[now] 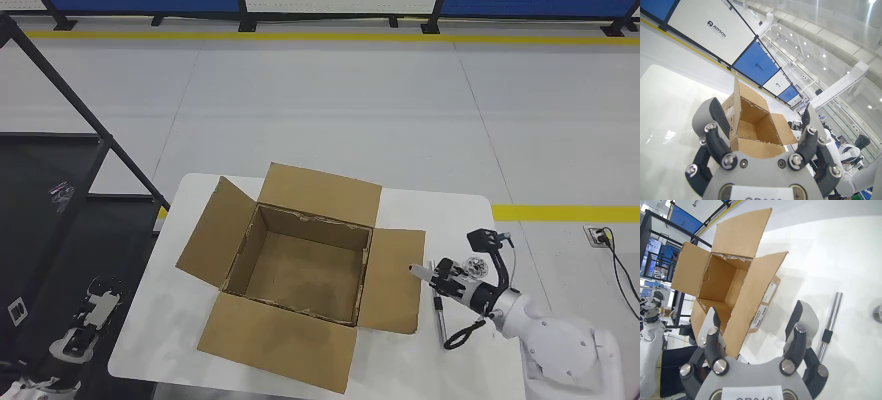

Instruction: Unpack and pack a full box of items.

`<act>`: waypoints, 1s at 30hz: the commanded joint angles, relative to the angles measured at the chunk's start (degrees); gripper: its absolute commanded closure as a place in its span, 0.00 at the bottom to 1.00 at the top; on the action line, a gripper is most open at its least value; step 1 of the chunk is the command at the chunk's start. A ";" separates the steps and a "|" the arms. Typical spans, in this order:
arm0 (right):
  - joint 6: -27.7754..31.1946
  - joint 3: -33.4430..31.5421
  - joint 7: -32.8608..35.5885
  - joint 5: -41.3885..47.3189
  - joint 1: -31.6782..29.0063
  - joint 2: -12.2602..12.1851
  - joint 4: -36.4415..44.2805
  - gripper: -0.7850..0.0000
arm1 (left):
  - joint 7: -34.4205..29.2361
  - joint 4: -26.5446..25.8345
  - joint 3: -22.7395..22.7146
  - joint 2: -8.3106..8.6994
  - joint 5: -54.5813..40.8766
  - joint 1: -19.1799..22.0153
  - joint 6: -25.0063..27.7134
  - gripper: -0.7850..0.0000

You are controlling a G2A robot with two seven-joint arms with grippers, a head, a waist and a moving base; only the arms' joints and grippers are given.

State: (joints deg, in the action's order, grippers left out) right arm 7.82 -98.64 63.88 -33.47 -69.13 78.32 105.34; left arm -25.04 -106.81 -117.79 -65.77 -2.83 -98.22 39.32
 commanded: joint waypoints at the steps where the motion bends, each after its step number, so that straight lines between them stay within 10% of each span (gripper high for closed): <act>1: -1.63 0.23 2.97 0.60 1.74 -0.35 -2.28 0.65 | 0.00 0.00 0.00 0.00 0.00 0.00 0.00 0.00; 4: -2.52 0.89 4.67 1.46 3.79 -0.77 -4.27 0.60 | 0.00 0.00 0.00 0.00 0.00 0.00 0.00 0.00; 12: -3.05 2.71 6.10 3.90 6.57 -1.69 -6.47 0.91 | 0.00 0.00 0.00 0.00 0.00 0.00 0.00 0.00; 30: -7.28 5.95 3.25 5.25 10.03 -3.44 -6.99 1.00 | 0.00 0.00 0.00 0.00 0.00 0.00 0.00 0.00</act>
State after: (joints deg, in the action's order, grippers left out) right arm 0.66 -92.81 67.24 -28.27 -59.17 74.97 98.29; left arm -25.04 -106.81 -117.79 -65.77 -2.83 -98.22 39.32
